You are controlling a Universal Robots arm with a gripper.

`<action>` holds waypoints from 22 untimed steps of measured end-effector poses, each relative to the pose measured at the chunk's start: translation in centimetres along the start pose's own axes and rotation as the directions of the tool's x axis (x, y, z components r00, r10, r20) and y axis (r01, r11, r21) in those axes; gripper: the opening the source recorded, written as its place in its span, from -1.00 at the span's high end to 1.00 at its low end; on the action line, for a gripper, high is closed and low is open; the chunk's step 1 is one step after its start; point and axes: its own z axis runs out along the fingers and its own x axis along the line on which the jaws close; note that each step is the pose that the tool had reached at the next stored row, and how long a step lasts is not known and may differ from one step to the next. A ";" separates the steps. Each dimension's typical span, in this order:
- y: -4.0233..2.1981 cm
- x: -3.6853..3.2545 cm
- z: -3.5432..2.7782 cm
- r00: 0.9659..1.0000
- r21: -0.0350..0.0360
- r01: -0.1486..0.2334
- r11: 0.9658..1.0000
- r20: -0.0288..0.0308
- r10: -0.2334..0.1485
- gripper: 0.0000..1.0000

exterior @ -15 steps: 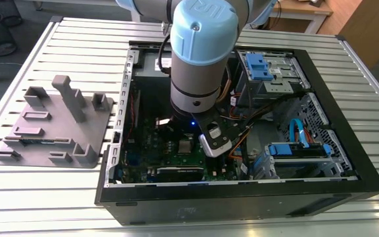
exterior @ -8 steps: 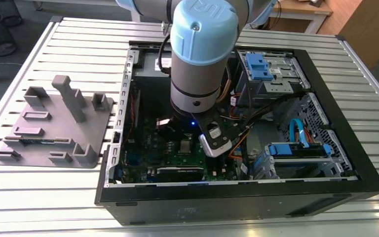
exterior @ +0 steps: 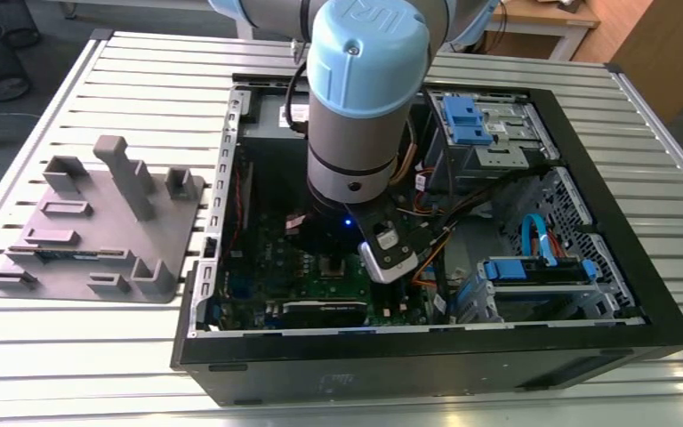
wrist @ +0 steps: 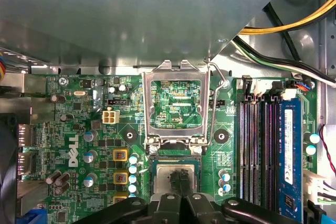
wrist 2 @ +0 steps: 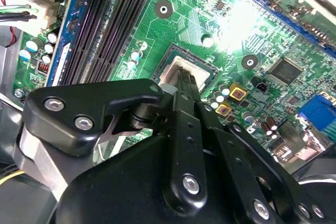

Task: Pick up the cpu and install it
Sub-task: 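Place the cpu into insertion slot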

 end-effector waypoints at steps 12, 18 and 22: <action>-0.02 0.17 0.35 1.000 0.000 0.000 1.000 0.000 0.000 0.79; -0.02 0.17 0.43 1.000 0.000 0.000 1.000 0.000 0.000 0.79; -0.01 0.17 0.40 1.000 0.000 0.000 1.000 0.000 0.000 0.79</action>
